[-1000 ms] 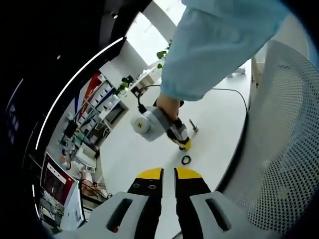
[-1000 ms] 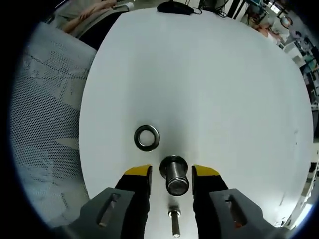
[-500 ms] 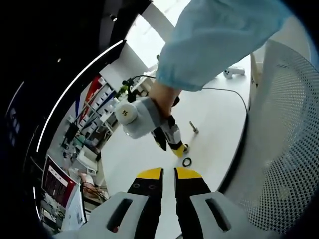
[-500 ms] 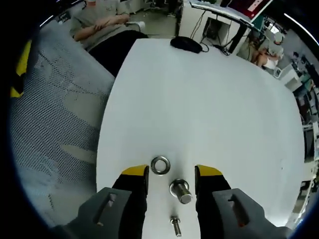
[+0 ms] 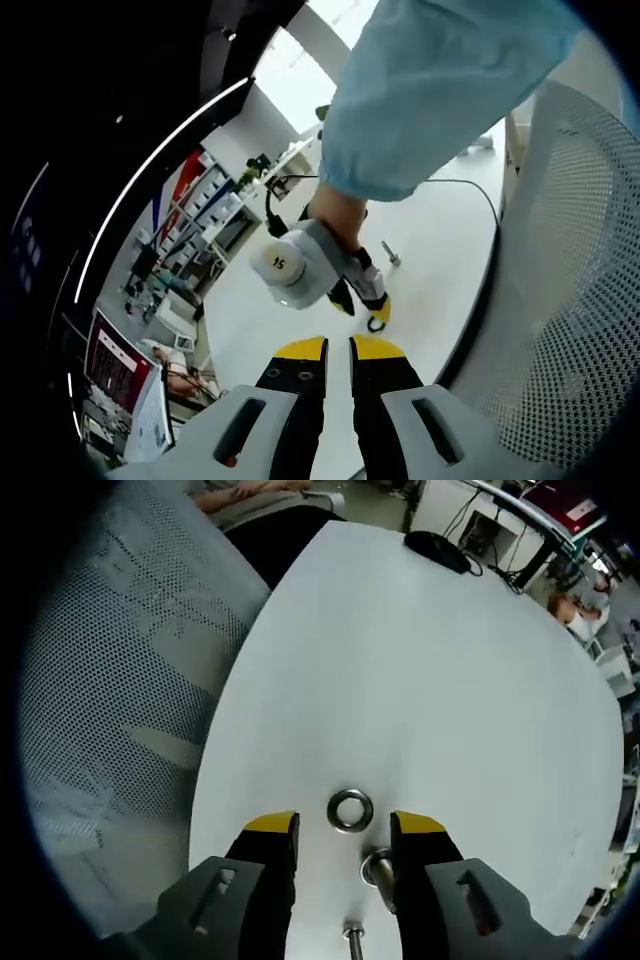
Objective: Place the washer onto the threaded stud by aligning its center hole with the stud, sliding it down to the base, and recovering from edge contact or off-axis alignment until the washer reaches the visible bottom stop.
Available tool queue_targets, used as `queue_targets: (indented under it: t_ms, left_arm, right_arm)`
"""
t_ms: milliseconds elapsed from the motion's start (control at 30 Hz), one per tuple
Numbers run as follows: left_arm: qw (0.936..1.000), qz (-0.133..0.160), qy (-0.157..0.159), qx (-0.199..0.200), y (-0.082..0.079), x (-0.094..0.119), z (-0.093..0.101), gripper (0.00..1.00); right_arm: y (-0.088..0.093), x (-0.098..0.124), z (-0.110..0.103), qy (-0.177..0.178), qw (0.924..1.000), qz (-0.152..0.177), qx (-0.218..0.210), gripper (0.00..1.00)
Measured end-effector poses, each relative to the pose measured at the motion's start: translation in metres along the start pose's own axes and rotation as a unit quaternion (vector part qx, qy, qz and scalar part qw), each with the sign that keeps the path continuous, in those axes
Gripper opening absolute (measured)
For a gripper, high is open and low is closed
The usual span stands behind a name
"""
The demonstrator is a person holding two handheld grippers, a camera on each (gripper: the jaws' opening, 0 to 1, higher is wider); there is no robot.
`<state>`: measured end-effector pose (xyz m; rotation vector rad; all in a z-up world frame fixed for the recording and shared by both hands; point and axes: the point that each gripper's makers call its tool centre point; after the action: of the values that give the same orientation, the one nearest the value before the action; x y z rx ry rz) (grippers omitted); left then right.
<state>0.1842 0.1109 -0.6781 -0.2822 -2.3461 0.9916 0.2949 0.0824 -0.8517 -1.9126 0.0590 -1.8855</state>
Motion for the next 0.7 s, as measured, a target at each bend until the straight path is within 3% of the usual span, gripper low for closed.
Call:
queue_targets:
  t_ms: [267, 700]
  left_arm:
    - [1.0, -0.005, -0.001, 0.004, 0.002, -0.001, -0.001, 0.06]
    - [1.0, -0.003, -0.004, 0.007, 0.001, -0.001, -0.002, 0.06]
  right_arm:
    - [0.013, -0.015, 0.003, -0.018, 0.9983, -0.038, 0.04, 0.34]
    - [0.017, -0.023, -0.004, -0.025, 0.9986, -0.038, 0.025, 0.32]
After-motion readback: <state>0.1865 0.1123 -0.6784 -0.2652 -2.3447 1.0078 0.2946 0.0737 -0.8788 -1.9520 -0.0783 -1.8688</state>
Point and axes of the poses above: the point that each gripper's makers call its tool centre point, and the gripper's own axes: x roughly backward along the fingers, z roughly to its right, y roughly out of its underside, and after that the axes turned 8 degrees about z, right-handed
